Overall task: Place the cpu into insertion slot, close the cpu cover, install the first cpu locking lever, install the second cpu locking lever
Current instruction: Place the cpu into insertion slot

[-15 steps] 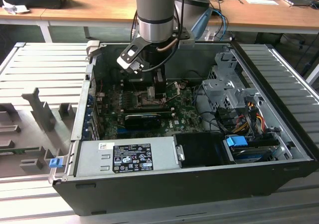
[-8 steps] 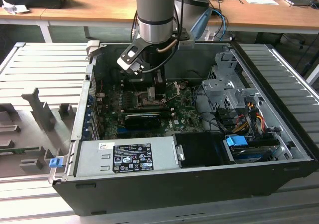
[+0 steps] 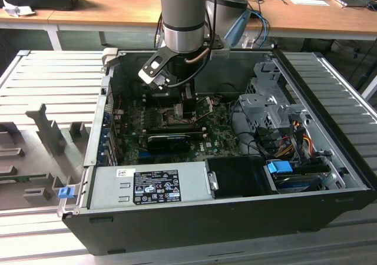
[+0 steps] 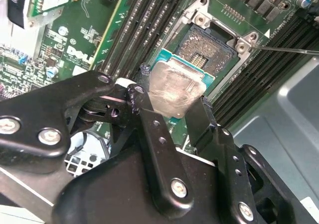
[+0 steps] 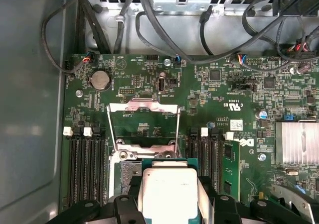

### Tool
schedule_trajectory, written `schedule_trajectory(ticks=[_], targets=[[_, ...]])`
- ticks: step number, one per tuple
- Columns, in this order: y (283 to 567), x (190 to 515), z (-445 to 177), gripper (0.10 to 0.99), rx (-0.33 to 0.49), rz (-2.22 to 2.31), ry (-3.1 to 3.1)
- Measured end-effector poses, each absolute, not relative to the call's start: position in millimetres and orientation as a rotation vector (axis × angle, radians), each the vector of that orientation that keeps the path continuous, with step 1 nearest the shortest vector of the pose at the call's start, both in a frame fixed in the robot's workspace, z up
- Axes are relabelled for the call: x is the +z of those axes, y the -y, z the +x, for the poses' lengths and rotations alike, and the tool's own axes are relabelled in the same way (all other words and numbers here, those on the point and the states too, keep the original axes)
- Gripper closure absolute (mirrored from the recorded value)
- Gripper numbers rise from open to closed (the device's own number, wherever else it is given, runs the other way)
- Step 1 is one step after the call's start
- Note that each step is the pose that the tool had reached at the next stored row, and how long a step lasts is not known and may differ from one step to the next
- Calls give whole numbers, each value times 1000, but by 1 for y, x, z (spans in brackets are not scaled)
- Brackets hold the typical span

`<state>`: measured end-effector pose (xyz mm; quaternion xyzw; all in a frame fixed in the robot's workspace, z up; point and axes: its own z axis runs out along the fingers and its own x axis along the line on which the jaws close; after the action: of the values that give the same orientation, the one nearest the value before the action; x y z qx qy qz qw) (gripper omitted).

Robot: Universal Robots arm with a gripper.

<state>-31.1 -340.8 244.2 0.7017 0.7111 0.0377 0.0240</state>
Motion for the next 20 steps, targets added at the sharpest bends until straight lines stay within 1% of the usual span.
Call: schedule_trajectory(ticks=[8, 20], targets=[[332, 233, -38, 561, 117, 2171, -2200], [331, 227, -44, 561, 118, 2171, -2201]])
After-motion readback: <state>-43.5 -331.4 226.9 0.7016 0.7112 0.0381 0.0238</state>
